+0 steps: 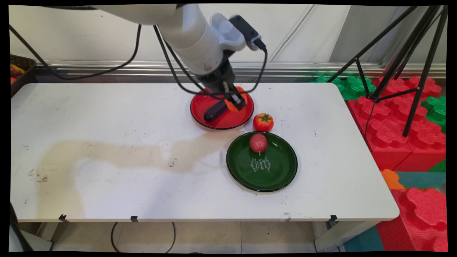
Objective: Place the picked object on the red plate
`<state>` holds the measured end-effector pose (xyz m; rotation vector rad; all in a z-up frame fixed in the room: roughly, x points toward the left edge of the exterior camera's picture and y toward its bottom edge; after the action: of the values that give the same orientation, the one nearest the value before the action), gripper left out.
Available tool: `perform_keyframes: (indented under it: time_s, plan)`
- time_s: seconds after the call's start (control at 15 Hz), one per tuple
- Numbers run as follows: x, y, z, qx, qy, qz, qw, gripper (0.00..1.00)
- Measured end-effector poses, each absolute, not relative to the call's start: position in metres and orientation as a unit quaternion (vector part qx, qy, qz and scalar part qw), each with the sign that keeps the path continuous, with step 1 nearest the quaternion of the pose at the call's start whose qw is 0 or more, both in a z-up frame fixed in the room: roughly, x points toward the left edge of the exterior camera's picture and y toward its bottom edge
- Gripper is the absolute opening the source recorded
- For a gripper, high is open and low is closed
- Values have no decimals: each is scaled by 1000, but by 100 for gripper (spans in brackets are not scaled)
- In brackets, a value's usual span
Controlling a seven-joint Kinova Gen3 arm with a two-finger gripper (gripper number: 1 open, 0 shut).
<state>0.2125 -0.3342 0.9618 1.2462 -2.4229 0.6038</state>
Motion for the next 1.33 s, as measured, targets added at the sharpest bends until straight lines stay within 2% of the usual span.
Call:
perform_keyframes:
  time_s: [0.33,0.6,0.87,1.13,1.33]
  plan:
    - [227,-367,953,454,-845,232,159,0]
    - [241,-414,922,456,-848,235,137,0]
    - [246,-440,898,452,-853,227,128,0]
    - [248,-473,856,431,-870,203,124,0]
    - [249,-482,841,420,-878,194,124,0]
